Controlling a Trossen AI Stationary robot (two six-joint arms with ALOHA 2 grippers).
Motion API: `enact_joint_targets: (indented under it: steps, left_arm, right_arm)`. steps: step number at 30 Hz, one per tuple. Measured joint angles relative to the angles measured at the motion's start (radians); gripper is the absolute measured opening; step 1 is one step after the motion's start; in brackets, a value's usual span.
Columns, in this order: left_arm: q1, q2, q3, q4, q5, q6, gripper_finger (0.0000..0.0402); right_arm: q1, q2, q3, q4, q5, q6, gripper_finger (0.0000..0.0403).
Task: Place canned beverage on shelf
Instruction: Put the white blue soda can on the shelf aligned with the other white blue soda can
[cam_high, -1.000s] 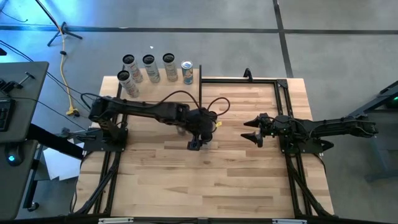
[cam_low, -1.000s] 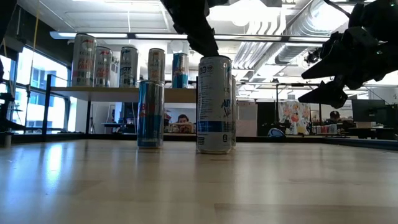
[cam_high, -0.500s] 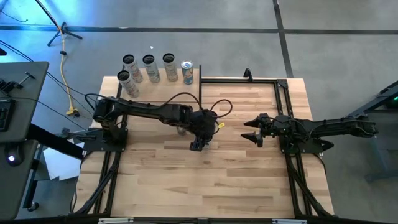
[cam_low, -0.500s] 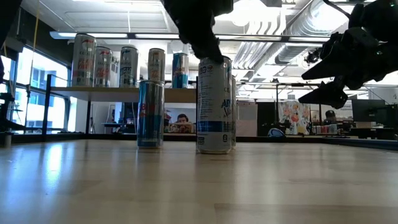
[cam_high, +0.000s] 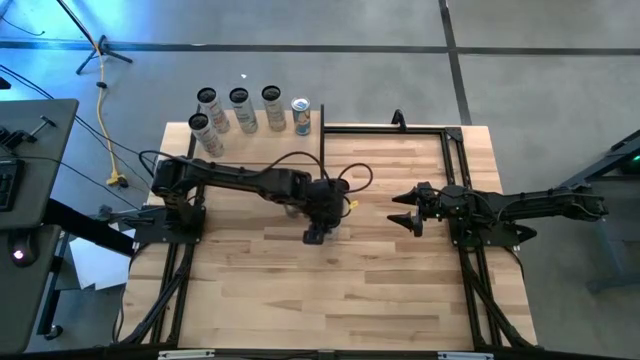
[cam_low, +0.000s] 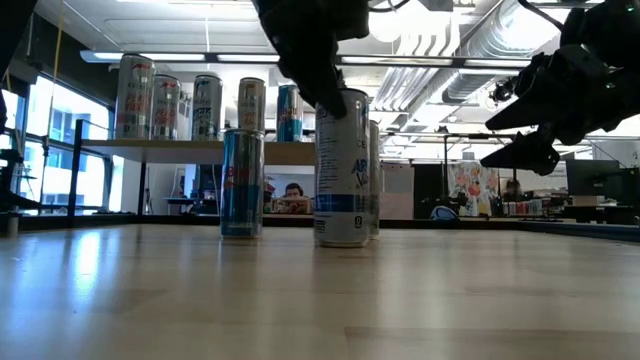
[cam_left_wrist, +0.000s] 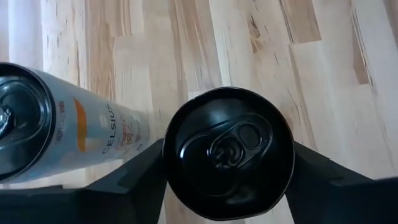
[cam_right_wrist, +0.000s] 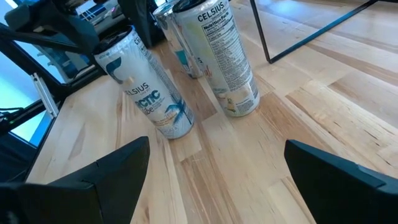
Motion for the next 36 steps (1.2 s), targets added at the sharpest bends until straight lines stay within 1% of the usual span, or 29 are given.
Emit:
enact_joint_targets:
  steps: [2,4,10,15,18,24,28,31,36]
  left_arm:
    - [-0.001,0.0,0.001,-0.008,0.006,0.0,0.0213]
    - [-0.003,0.0,0.001,-0.009,0.022,0.018,0.0204]
    - [-0.029,-0.005,0.01,-0.055,0.125,0.169,0.0202]
    - [-0.054,-0.005,0.038,-0.152,0.132,0.337,0.0202]
    - [-0.072,-0.005,0.054,-0.195,0.128,0.409,0.0202]
    - [-0.115,-0.004,0.07,-0.229,0.125,0.553,0.0202]
    - [-0.14,-0.015,0.074,-0.232,0.141,0.643,0.0202]
    - [-0.155,-0.031,0.075,-0.235,0.199,0.696,0.0201]
    - [-0.16,-0.047,0.075,-0.242,0.359,0.733,0.0201]
  right_arm:
    - [0.0,0.0,0.0,0.0,0.0,0.0,0.036]
    - [0.0,0.0,0.0,-0.001,0.0,0.0,0.036]
    - [0.0,0.0,0.0,-0.001,0.004,0.0,0.036]
    - [0.0,0.0,0.0,-0.002,0.003,0.0,0.036]
    - [0.0,0.0,0.0,-0.004,0.003,0.0,0.036]
    - [0.0,0.0,0.0,-0.009,0.003,0.0,0.036]
    - [0.0,0.0,0.0,-0.01,0.002,0.0,0.036]
    - [0.0,0.0,0.0,-0.011,0.001,0.0,0.036]
    - [0.0,0.0,0.0,-0.021,-0.003,0.0,0.036]
